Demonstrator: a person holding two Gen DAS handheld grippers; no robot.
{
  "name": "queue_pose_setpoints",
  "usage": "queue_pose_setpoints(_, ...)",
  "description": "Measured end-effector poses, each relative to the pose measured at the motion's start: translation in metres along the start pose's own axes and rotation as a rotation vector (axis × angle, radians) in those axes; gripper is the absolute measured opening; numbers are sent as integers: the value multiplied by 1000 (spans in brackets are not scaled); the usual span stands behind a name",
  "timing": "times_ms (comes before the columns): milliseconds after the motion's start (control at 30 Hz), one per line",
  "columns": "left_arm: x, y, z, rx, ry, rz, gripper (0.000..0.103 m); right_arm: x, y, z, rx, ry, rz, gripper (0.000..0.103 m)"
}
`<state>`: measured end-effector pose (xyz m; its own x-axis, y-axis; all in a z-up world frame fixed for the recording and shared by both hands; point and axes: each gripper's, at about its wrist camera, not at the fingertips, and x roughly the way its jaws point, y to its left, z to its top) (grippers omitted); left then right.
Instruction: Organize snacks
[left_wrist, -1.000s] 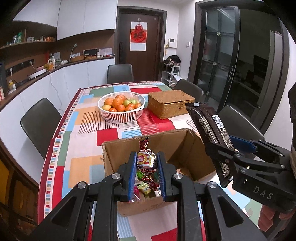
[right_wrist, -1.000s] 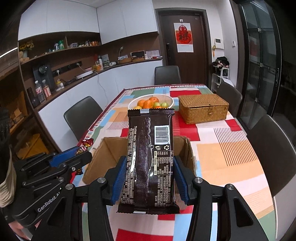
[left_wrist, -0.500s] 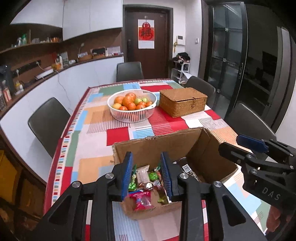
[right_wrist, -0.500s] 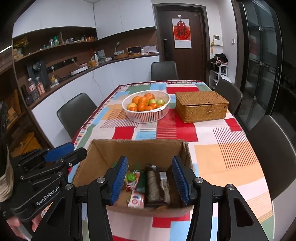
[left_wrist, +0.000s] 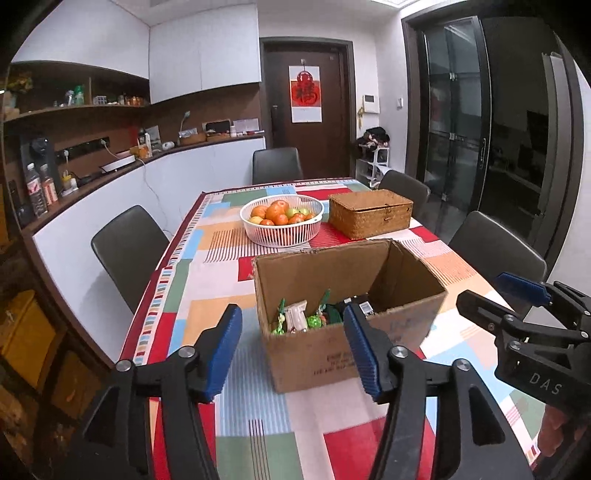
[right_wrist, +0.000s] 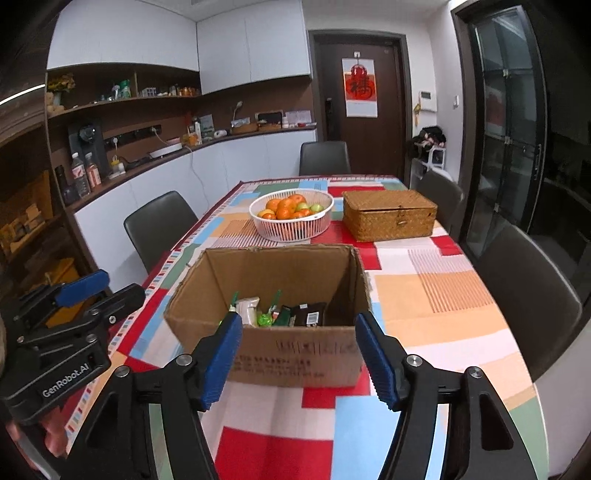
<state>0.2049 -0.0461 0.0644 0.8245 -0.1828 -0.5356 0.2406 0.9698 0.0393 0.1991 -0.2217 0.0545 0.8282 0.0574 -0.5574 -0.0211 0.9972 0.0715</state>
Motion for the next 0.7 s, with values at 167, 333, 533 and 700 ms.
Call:
queue_pose_setpoints(167,-27,-3,-22,1,-19,12,70,-32,3,-21,-2,-48,-44,73)
queue_pose_setpoints(333,-48,-5,-49,-27,-2,-8,72,-57,7,-47,0,-43,-26,75)
queue_pose_setpoints(533,-67,-10,-74,-13,-1,14,78,-76,12,-74,-9,-40,-30,75)
queue_pose_setpoints(700,-78,-15,-89,-9,-12,15,85,-91,10,-92,5,-46,-47,78)
